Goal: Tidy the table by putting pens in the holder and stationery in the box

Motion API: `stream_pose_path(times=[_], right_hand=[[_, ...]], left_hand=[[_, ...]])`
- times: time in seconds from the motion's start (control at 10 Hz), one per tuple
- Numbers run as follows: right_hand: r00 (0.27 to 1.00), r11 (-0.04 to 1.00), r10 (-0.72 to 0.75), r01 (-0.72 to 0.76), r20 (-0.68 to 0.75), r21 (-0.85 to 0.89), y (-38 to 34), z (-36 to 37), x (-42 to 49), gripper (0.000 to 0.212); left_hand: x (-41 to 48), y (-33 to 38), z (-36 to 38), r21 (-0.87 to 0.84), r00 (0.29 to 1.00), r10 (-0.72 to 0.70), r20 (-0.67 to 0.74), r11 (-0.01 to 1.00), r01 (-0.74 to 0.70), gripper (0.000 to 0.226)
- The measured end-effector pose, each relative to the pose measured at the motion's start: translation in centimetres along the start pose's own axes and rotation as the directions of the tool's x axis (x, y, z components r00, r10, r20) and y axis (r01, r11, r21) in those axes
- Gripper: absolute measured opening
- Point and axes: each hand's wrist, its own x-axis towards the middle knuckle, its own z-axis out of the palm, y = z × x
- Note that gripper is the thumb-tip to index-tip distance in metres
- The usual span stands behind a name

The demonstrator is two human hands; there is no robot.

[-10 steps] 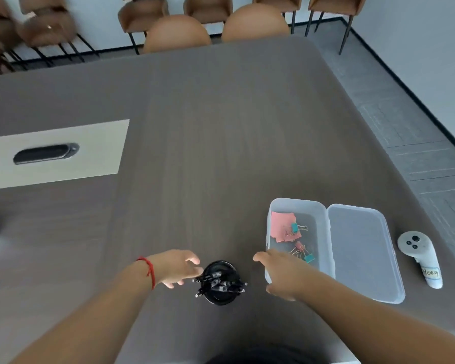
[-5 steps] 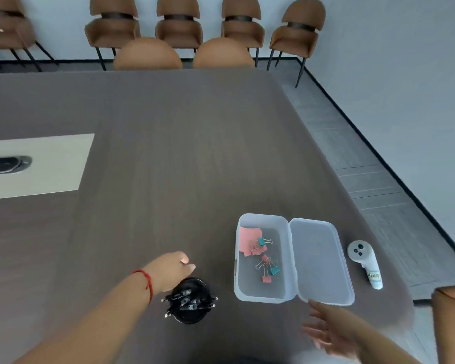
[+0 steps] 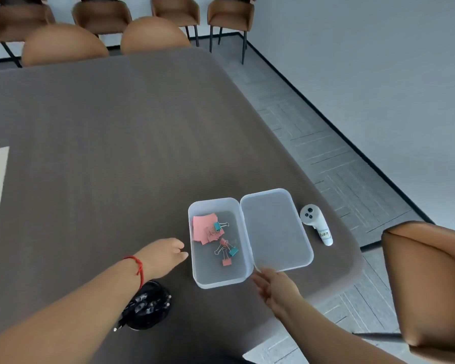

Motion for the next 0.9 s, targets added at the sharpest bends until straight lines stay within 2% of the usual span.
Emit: stream_pose_path(times=[0.1,0.2,0.3,0.4,0.5,0.7,0.8,0.9], right_hand=[[0.968,0.953,-0.231,0.205,-0.097,-0.224,0.9,-0.2,-0.9,0.014],[0.863,0.746,-0.497,0.375,-0.086,-0.551,1.3,-0.3,-1.8,0.021],[0.703,0.386,-0.688,0.564,0.179,-0.730,2.0,-0.6,-1.2,0.009],[0.474,-0.063,-0.721,0.681,0.505,-0.730,2.8,-1.2,0.7,0.050],[0.380,-0.253,-0.703,0.655,0.601,-0.712,2.8,-0.8,1.3,0.046],[0.365,-0.259,-0.702,0.669,0.612,-0.697,2.7,-1.0,1.6,0.043],[0.366,-0.325,-0.675,0.631,0.640,-0.704,2.7,-0.9,1.6,0.039],[0.522,-0.234,-0.631,0.577,0.574,-0.783,2.5,-1.5,0.7,0.053]], left_hand=[[0.3,0.2,0.7,0.005,1.000,0.013,-0.017,1.000,-0.013,0.055],[0.3,0.3,1.7,0.034,1.000,0.014,-0.011,0.999,-0.013,0.060],[-0.3,0.5,2.8,0.076,0.999,0.037,0.015,0.996,-0.038,0.060],[-0.6,0.3,3.3,0.139,0.999,0.054,-0.005,0.989,-0.053,0.060],[-0.7,0.1,2.8,0.165,0.998,-0.003,-0.058,0.986,0.013,0.060],[-1.2,-1.0,2.1,0.154,0.996,-0.048,-0.076,0.986,0.059,0.059],[-1.8,-1.3,2.0,0.150,0.996,-0.068,-0.065,0.986,0.078,0.058],[-2.4,-1.1,1.3,0.121,0.993,-0.028,-0.111,0.992,0.042,0.057]])
